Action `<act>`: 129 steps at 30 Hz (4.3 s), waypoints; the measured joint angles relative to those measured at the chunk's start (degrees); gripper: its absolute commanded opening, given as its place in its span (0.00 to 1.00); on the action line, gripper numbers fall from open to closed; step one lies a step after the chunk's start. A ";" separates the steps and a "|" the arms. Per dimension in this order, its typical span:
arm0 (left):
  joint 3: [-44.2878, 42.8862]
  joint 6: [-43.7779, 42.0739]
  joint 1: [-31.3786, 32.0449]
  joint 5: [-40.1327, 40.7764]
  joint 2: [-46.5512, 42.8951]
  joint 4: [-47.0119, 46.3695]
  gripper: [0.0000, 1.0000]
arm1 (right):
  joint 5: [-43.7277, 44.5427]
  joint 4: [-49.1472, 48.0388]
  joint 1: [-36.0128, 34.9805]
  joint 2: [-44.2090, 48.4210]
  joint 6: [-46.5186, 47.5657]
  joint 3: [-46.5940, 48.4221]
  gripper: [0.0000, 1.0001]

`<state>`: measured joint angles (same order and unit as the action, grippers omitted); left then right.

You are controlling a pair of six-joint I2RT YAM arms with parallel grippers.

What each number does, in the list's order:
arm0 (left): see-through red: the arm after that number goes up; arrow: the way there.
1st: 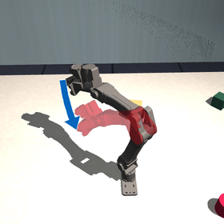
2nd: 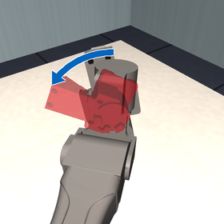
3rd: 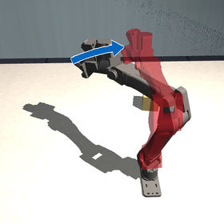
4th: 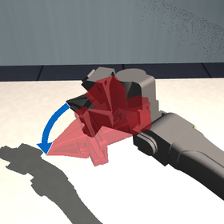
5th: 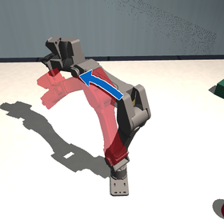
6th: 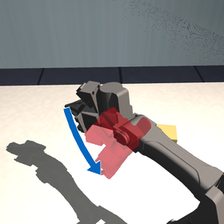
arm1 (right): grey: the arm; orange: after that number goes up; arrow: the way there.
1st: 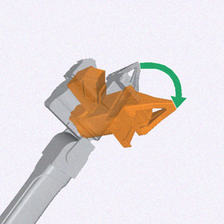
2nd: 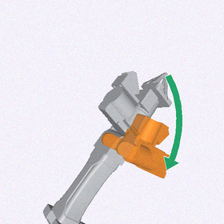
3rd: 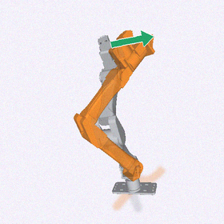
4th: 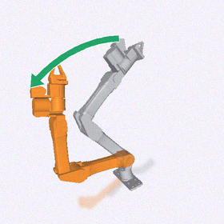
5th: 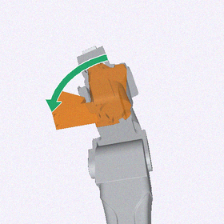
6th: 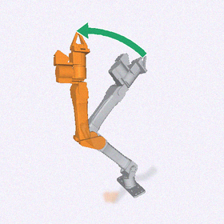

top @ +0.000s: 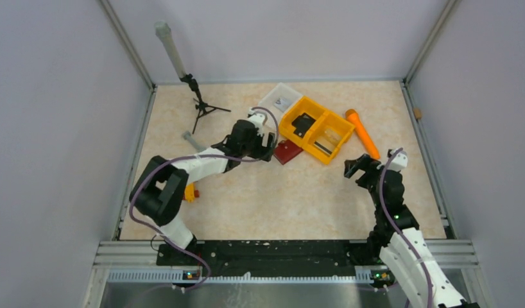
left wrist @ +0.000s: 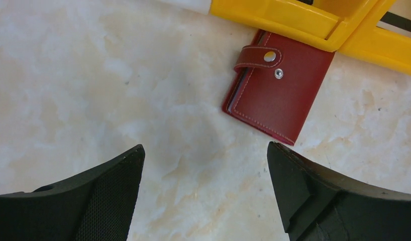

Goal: Take the credit cards out of the card holder
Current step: Open the card holder at the center of the board.

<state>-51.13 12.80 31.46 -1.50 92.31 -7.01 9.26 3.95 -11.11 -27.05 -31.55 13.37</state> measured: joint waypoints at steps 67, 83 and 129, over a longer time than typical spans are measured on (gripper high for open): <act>-32.41 -0.61 12.09 -12.87 9.20 40.54 0.00 | -3.48 -4.13 0.00 -5.40 0.59 -0.63 0.95; -8.20 2.99 10.58 -3.63 -7.32 37.68 0.00 | -14.56 -9.79 -3.08 -12.55 4.57 -0.48 0.81; -2.43 10.93 11.52 16.15 -1.16 41.70 0.00 | -29.81 -15.06 -22.14 -64.85 -6.93 23.93 0.37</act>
<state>-53.56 23.73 42.98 14.66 91.15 34.70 -20.56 -11.11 -33.26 -91.90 -38.48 37.30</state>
